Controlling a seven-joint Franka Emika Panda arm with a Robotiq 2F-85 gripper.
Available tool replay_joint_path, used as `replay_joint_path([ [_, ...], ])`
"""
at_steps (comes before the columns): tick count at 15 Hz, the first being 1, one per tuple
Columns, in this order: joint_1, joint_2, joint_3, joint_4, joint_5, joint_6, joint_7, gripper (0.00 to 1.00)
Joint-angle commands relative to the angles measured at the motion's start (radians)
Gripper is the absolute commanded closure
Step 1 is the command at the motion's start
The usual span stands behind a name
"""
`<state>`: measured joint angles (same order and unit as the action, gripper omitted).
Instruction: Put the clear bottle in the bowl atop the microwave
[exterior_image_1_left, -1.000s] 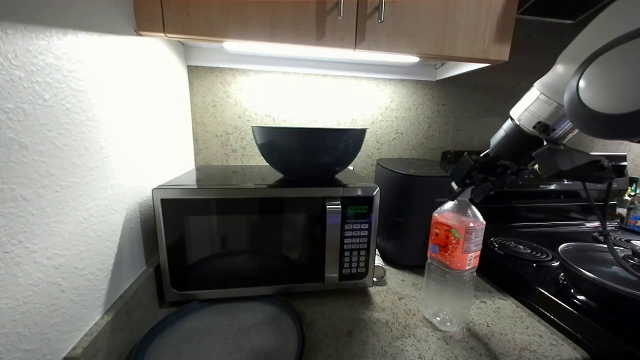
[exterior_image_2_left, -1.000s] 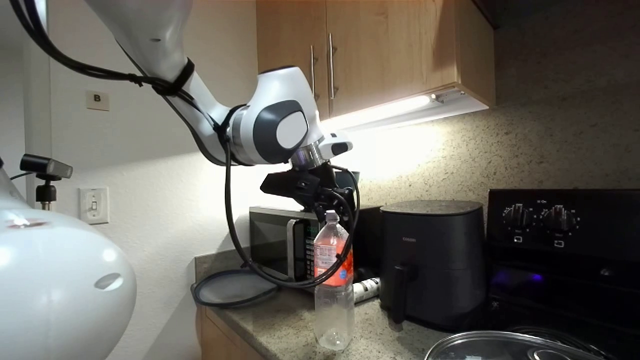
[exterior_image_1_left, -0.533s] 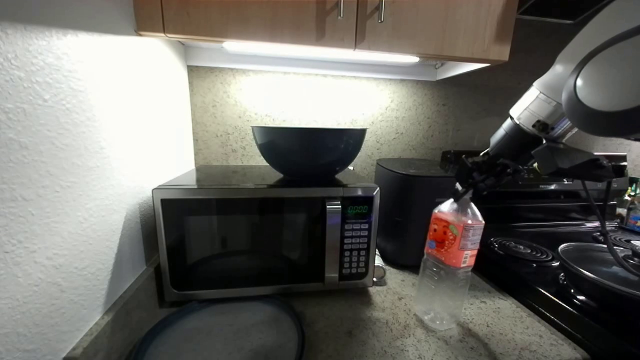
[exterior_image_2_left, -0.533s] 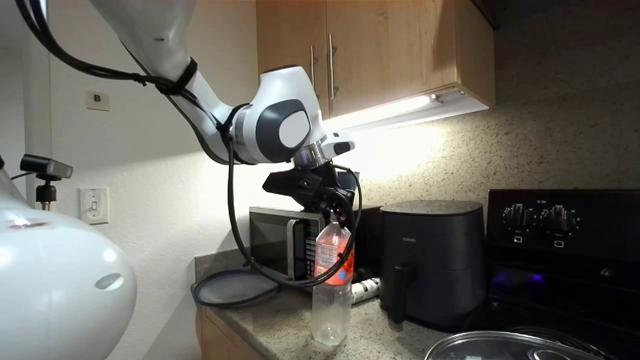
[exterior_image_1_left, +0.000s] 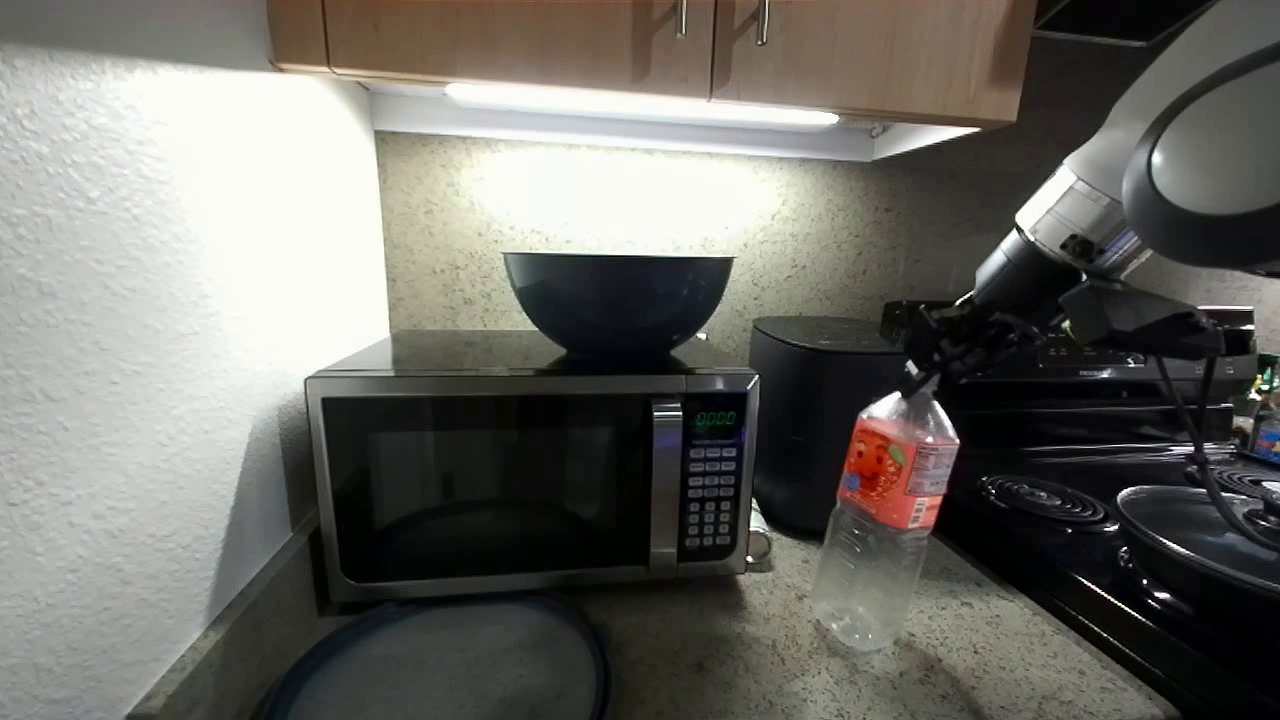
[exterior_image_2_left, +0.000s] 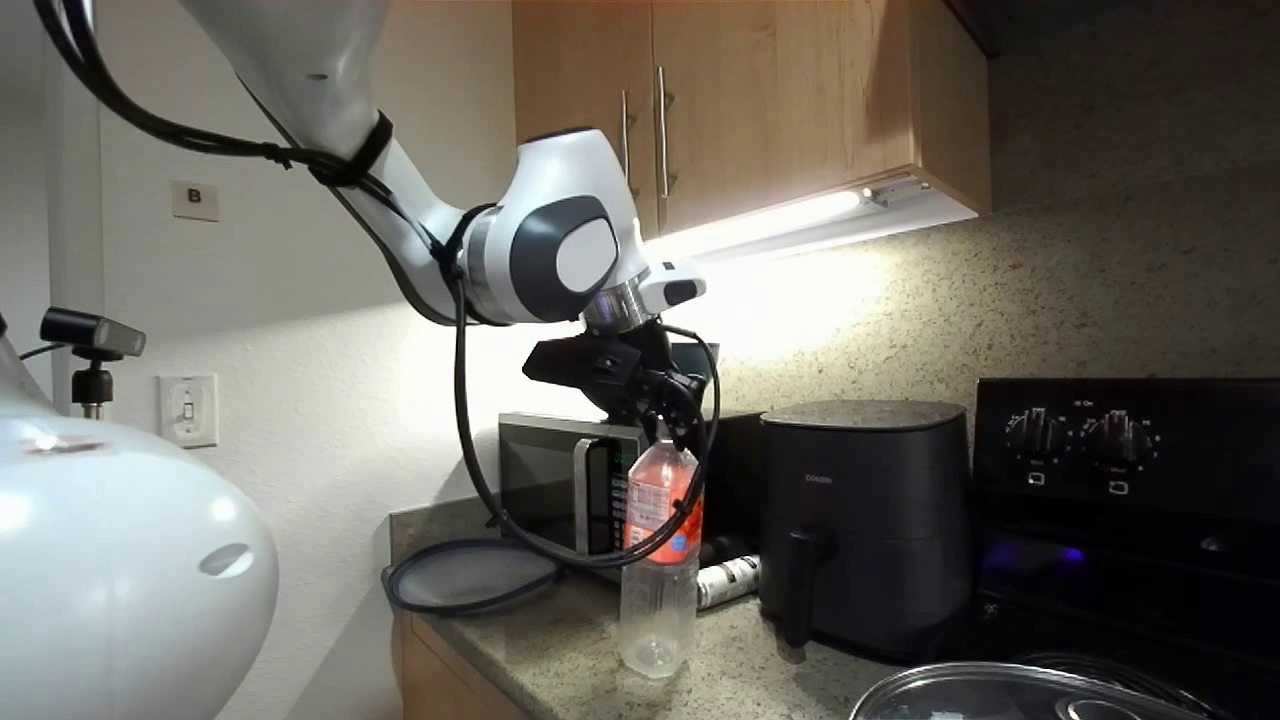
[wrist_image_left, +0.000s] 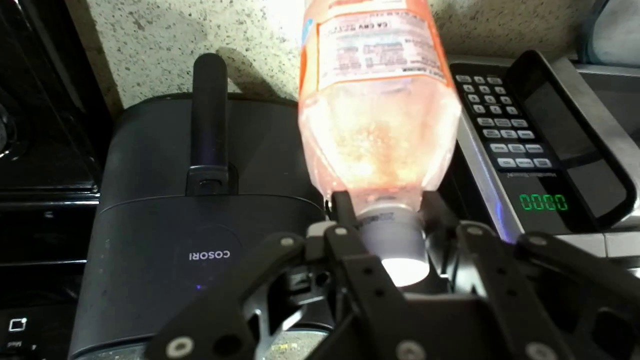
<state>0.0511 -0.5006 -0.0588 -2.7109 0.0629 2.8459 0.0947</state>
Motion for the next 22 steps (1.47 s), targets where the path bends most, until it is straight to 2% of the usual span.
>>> replay_joint_path([
  [1, 0.060, -0.101, -0.029, -0.021, 0.085, 0.091, -0.034, 0.88],
  [6, 0.048, -0.321, 0.000, -0.027, 0.088, 0.139, 0.014, 0.88],
  [11, 0.043, -0.513, -0.015, -0.031, 0.102, 0.202, 0.028, 0.88],
  [14, 0.045, -0.568, -0.022, -0.050, 0.124, 0.319, 0.053, 0.88],
  [16, 0.076, -0.570, -0.038, -0.073, 0.127, 0.458, 0.055, 0.88],
  [17, 0.048, -0.560, -0.029, -0.033, 0.101, 0.346, 0.043, 0.88],
  [18, 0.050, -0.564, -0.032, -0.042, 0.100, 0.363, 0.044, 0.63],
  [19, 0.050, -0.564, -0.032, -0.042, 0.101, 0.358, 0.044, 0.63],
  [20, 0.050, -0.563, -0.032, -0.042, 0.101, 0.357, 0.044, 0.88],
  [22, 0.114, -0.560, -0.058, -0.044, 0.099, 0.381, 0.030, 0.88],
])
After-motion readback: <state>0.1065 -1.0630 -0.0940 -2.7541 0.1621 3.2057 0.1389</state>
